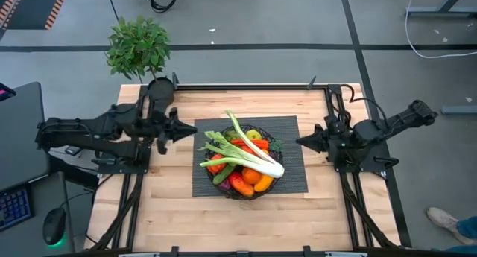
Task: Build produce basket
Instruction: Return to Home Position
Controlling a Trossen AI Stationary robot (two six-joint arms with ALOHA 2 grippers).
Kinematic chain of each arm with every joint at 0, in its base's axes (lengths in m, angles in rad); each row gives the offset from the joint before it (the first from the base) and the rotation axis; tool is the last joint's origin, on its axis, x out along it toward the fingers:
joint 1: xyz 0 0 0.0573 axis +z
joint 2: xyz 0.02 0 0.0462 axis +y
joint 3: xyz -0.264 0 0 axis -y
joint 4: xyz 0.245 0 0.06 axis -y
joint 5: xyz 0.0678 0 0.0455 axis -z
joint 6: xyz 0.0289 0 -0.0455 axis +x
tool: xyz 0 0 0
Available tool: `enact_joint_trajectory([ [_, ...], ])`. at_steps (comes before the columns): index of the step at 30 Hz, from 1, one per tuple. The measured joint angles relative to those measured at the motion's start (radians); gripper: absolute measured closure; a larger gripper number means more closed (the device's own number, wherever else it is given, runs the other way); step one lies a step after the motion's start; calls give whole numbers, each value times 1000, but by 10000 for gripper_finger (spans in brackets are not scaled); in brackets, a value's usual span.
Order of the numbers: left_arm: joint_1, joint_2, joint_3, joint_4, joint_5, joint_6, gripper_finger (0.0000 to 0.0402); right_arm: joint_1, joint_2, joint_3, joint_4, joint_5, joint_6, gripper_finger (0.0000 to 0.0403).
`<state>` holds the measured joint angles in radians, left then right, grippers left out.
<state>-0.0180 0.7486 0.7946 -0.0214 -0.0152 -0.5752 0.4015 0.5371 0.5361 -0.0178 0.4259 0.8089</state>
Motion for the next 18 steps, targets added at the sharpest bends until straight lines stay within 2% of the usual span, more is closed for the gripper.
enact_joint_trajectory([
  [6,4,-150,-113,-3,-65,-46,399,-115,-95,-95,42,-92,44,398],
  [12,38,-246,-186,-6,-71,-94,399,-253,-167,-107,-37,-198,16,399],
  [18,49,-302,-200,-80,-70,-76,399,-328,-219,-107,-108,-212,-30,395],
])
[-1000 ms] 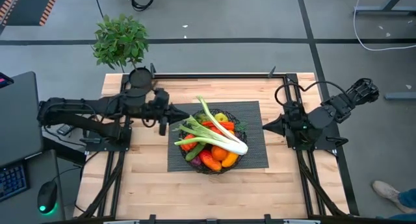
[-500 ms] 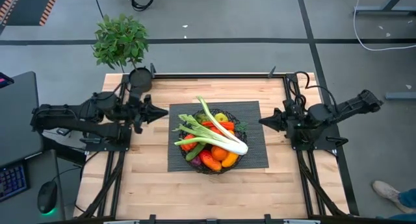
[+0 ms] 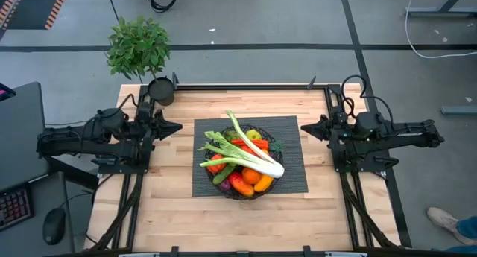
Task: Build produce basket
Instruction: Return to Home Position
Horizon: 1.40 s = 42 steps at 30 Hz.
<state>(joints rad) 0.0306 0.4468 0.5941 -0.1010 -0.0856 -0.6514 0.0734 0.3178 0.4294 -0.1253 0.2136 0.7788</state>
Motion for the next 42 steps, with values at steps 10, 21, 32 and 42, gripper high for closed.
enact_joint_trajectory([
  [10,-1,-8,0,-209,10,59,385,-1,3,0,-69,-34,11,384],
  [21,-1,-70,-63,-388,39,-59,395,-1,30,-67,-30,104,83,397],
  [32,-1,-427,-304,-242,63,-200,399,-1,28,-339,478,108,140,398],
  [42,0,-444,-325,-232,13,-201,398,-19,-12,-404,558,111,76,394],
])
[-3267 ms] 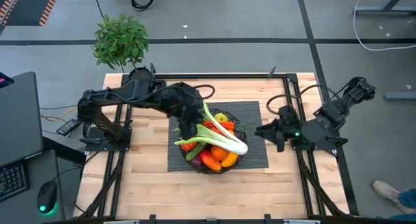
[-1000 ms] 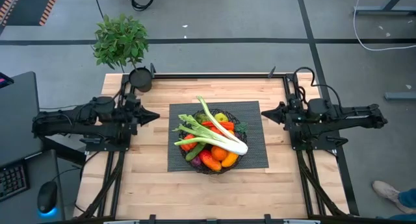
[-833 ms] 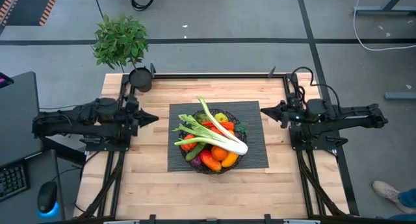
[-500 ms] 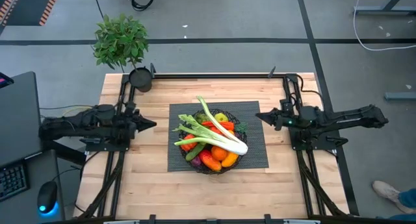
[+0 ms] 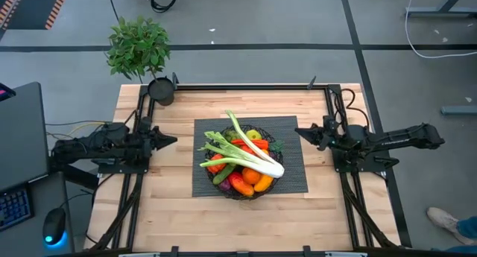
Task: Build produce basket
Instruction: Return to Home Position
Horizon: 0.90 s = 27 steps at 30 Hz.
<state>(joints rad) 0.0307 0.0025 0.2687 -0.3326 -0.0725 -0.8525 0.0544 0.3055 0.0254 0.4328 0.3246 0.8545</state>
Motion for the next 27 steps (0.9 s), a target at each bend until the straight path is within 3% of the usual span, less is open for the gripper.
enact_joint_trajectory([
  [6,0,3,0,-37,-10,70,398,-6,-22,-16,-3,-6,-101,393],
  [10,0,3,0,-34,-10,80,397,-5,-22,-19,-6,-65,-110,391],
  [15,0,3,0,-125,-14,244,396,-5,-21,-19,-20,-87,-145,391],
  [19,0,4,0,-152,-14,284,388,-5,-16,-19,-111,-86,-289,389],
  [22,0,4,0,-176,-16,407,383,-5,-16,-19,-186,-93,-314,388],
  [25,0,4,-2,-164,-69,477,385,-5,-16,-19,-210,-93,-319,388],
  [27,0,4,-18,-99,-159,477,388,-5,-16,-19,-195,-93,-348,388],
])
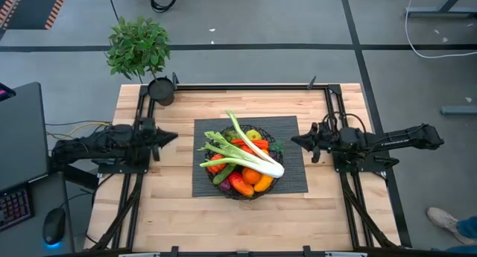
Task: Build produce basket
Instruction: Return to Home Position
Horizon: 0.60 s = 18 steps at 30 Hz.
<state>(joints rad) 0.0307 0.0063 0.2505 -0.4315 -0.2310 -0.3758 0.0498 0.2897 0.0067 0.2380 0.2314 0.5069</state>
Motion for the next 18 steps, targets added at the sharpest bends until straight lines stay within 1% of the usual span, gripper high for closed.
enact_joint_trajectory([
  [2,1,0,-26,90,-71,-41,391,0,0,0,20,0,-28,387],
  [5,0,0,-97,261,-137,-91,390,0,0,0,28,1,-31,387],
  [10,0,0,-238,535,-149,-139,385,0,0,0,30,1,-29,387],
  [13,0,5,-240,581,-165,-86,386,0,0,0,29,1,-32,387],
  [16,1,6,-241,639,-184,30,391,0,0,0,15,1,-49,387],
  [18,1,6,-241,640,-198,117,393,0,0,0,-1,2,-66,387],
])
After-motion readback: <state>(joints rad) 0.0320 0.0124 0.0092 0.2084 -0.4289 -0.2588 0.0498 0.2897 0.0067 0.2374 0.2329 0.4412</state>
